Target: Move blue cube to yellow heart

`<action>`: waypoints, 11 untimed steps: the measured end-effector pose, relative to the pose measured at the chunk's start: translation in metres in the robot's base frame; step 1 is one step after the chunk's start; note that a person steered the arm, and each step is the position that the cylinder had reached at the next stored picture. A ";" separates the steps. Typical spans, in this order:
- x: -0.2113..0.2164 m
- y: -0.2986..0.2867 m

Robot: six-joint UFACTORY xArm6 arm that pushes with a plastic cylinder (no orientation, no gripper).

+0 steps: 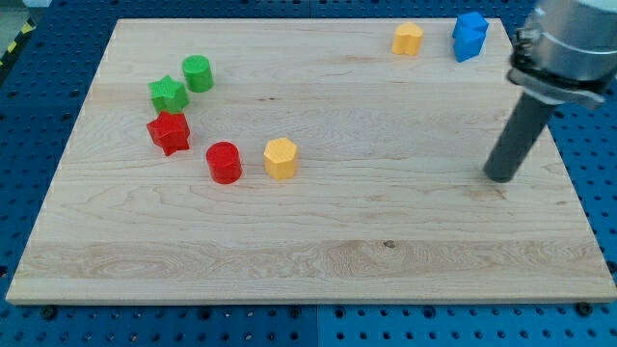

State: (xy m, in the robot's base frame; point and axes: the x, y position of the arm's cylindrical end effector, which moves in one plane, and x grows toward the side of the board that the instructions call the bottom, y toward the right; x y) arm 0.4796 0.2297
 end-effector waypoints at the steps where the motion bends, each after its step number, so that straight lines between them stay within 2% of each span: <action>1: -0.036 0.037; 3: -0.144 0.085; 5: -0.252 0.062; 6: -0.264 0.057; 11: -0.256 -0.014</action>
